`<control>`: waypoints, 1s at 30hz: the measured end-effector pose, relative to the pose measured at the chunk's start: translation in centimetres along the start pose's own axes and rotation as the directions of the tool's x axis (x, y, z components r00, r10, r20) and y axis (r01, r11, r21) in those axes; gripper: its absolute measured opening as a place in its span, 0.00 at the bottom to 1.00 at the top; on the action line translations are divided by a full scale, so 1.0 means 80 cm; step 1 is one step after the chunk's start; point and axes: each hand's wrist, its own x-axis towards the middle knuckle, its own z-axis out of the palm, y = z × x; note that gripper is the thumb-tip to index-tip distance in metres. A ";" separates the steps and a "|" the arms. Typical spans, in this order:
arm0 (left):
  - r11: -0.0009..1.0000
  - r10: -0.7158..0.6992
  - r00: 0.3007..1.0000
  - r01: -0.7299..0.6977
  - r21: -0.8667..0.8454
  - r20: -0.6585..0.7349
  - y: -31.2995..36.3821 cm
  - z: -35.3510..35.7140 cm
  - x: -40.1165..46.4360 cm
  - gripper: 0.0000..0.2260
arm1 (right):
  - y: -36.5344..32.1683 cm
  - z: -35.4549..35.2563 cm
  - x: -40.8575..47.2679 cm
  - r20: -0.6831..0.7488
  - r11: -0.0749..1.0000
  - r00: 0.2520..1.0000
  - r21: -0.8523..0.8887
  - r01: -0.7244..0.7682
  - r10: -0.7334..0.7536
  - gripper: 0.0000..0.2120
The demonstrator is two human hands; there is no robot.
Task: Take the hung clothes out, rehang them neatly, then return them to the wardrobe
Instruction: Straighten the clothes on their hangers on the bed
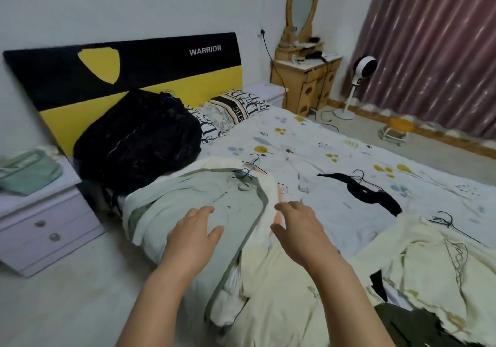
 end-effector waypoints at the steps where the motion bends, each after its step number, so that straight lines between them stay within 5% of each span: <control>1: 1.000 -0.006 1.000 0.006 -0.006 0.003 -0.012 -0.005 0.009 0.22 | -0.011 0.006 0.010 0.009 1.000 1.000 -0.007 0.001 -0.001 0.21; 16: 0.990 0.078 0.980 -0.097 0.098 0.181 -0.180 -0.087 0.235 0.22 | -0.158 0.102 0.190 0.040 0.981 0.981 -0.052 -0.186 0.188 0.21; 30: 0.941 0.110 0.917 -0.220 0.256 0.384 -0.196 -0.008 0.440 0.20 | -0.076 0.153 0.376 0.137 0.923 0.914 -0.096 -0.372 0.382 0.20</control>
